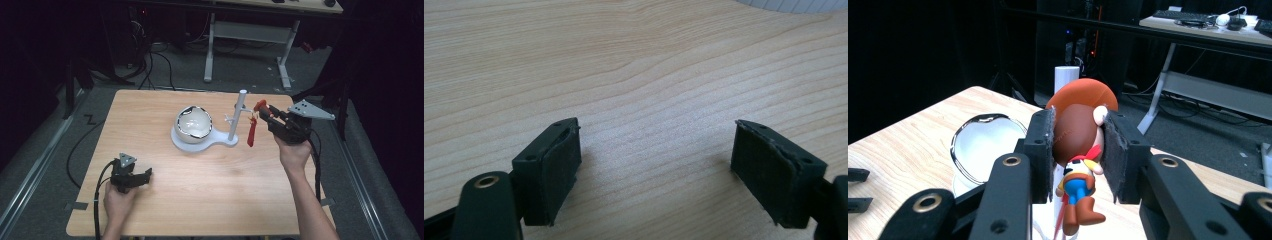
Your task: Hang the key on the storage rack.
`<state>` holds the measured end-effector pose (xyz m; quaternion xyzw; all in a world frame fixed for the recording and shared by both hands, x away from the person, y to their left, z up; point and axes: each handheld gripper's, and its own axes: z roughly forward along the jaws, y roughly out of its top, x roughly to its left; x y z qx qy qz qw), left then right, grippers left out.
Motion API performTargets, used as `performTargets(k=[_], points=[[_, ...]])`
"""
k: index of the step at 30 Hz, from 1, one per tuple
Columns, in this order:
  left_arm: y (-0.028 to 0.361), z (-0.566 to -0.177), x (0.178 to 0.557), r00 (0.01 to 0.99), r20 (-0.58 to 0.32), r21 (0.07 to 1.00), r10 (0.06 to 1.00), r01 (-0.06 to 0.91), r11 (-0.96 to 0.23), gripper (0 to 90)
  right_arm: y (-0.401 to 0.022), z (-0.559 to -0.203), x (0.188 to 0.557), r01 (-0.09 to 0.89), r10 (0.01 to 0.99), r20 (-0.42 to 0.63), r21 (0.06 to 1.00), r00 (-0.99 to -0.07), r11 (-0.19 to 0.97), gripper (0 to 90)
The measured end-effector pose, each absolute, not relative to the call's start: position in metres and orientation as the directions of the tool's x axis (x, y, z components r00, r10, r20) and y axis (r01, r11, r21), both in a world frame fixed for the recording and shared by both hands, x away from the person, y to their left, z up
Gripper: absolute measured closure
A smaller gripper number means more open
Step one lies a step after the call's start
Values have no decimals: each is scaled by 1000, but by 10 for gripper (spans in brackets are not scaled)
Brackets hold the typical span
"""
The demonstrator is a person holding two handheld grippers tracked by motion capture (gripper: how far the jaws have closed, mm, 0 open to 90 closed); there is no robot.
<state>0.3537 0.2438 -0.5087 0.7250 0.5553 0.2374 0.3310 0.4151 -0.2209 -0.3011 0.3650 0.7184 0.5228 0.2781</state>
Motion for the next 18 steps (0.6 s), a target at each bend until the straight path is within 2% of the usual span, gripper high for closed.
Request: performTargets(k=[18], points=[[244, -509, 354, 270, -26, 744, 962, 648, -162, 205, -213, -301, 431, 260, 820, -1, 948, -573, 182, 674]])
